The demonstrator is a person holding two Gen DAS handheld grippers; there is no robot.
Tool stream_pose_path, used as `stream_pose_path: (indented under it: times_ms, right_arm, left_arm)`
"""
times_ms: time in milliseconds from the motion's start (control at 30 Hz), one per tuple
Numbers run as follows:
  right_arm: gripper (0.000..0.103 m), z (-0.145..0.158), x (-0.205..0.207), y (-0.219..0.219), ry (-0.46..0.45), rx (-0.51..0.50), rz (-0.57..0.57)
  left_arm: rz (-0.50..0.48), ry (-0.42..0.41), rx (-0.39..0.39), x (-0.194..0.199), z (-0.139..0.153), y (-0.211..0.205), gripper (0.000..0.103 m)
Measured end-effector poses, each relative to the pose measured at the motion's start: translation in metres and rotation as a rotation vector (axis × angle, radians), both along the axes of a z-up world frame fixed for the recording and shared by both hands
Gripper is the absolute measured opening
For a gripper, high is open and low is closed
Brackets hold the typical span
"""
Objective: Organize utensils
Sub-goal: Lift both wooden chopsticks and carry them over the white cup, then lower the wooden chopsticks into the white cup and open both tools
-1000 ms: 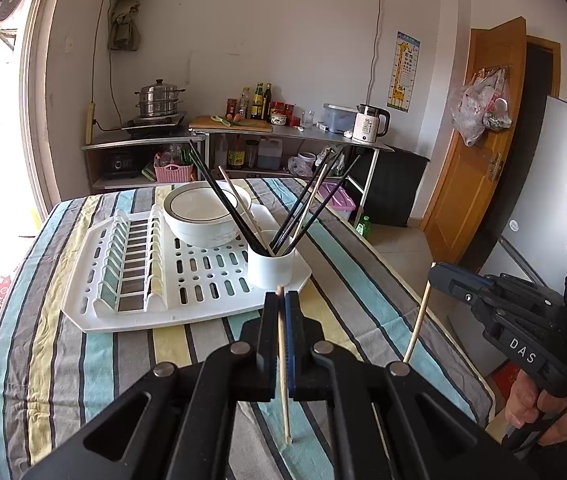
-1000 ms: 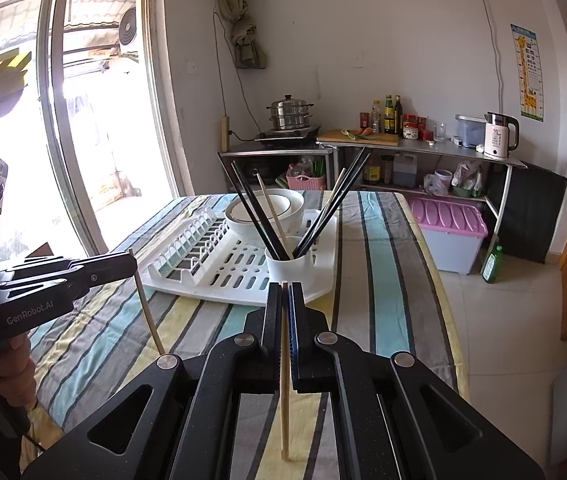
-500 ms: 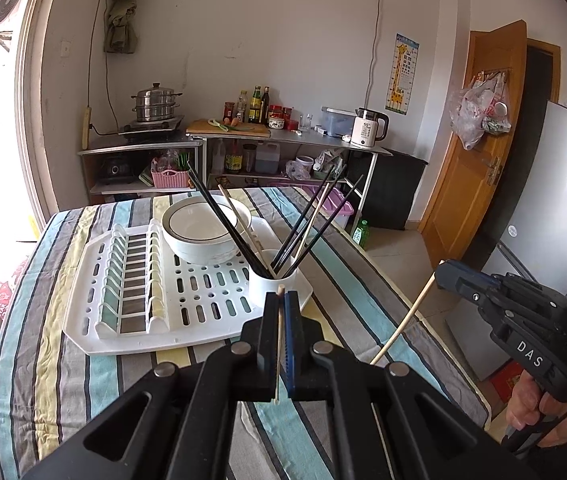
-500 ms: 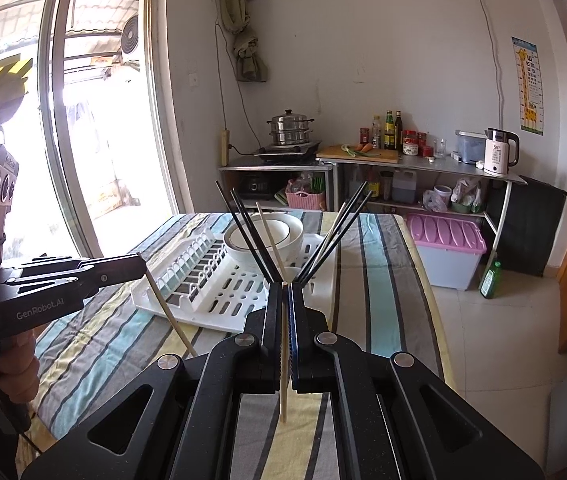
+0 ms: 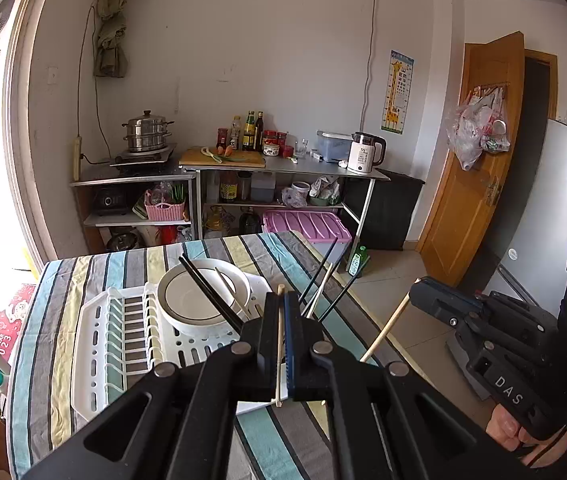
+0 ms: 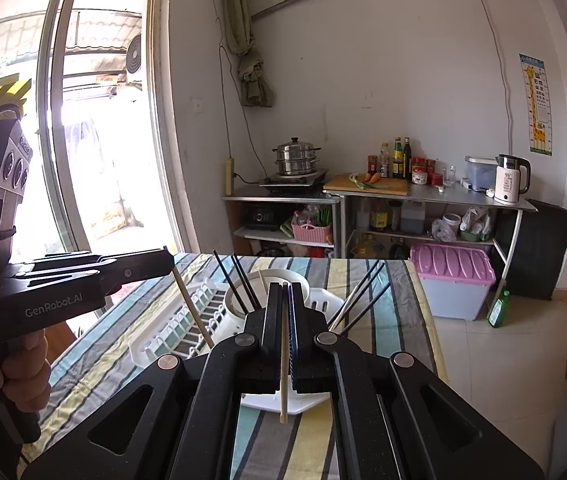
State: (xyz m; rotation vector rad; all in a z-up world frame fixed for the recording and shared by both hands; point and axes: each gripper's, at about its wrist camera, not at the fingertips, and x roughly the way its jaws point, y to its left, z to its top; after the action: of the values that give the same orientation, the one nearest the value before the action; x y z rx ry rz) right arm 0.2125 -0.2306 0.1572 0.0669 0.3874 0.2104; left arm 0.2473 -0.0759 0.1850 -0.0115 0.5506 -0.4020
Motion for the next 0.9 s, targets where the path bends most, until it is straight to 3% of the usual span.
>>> stream_pose_path:
  times_ms: [567,900]
  right_arm:
    - [0.002,0.006,0.055,0.0,-0.007,0.032,0.003]
    - [0.002,-0.025,0.079,-0.002,0.064,0.043,0.004]
  left_arm:
    - [-0.01,0.02,-0.013,0.056,0.0,-0.009,0.003]
    - [-0.012,0.076,-0.029,0.078,-0.024,-0.01,0.003]
